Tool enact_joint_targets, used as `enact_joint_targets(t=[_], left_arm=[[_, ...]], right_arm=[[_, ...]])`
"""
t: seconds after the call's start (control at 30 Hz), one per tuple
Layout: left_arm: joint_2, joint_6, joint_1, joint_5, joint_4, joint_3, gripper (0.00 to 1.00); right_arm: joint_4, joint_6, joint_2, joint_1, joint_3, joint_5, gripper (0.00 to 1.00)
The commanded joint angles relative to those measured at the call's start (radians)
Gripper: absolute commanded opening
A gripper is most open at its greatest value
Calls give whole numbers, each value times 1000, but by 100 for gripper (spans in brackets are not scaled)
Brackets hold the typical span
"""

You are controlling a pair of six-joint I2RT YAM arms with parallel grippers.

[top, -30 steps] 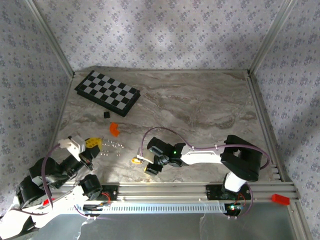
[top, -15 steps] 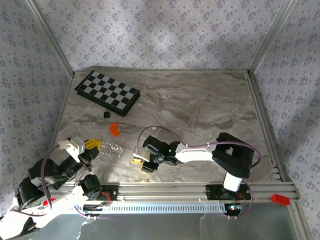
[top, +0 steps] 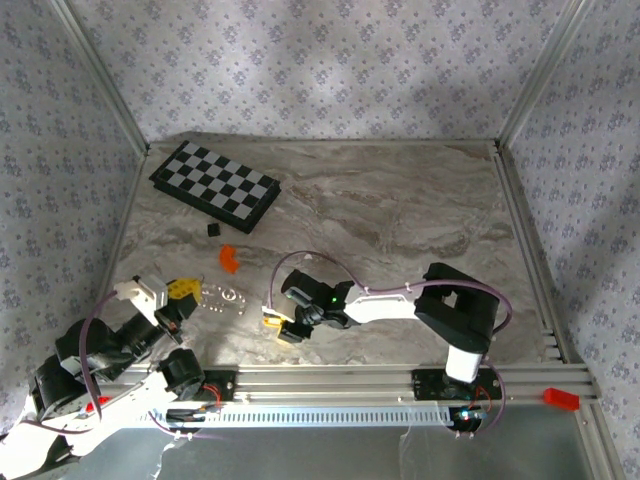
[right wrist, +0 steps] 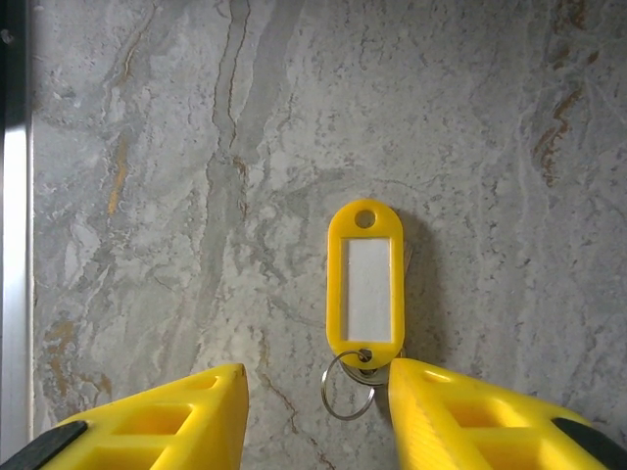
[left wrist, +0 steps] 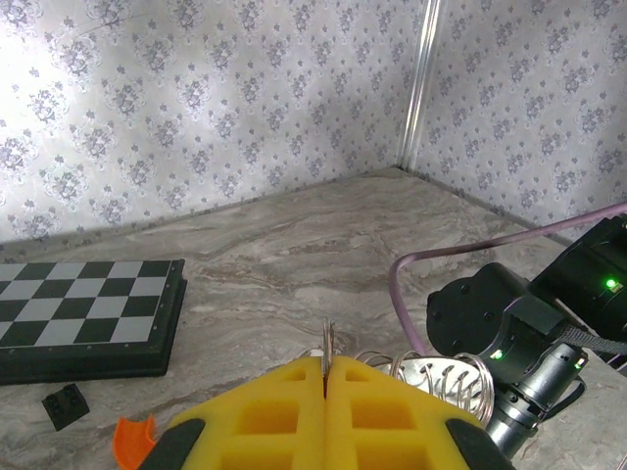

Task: Put the keys on the keyring

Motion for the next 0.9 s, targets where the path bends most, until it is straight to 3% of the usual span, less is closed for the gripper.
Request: enact_joint_targets(t=[0.0, 0.33, 0.87], left_arm=[[-22, -12, 2, -18, 25, 5, 0], [-34, -14, 2, -20, 24, 3, 0], [-34, -12, 2, -13, 31, 2, 0]], right_arm=[[-10, -25, 17, -5, 34, -5, 42], [-14, -39, 34, -9, 53, 6, 34], [-42, -76, 74, -8, 78, 73, 34]])
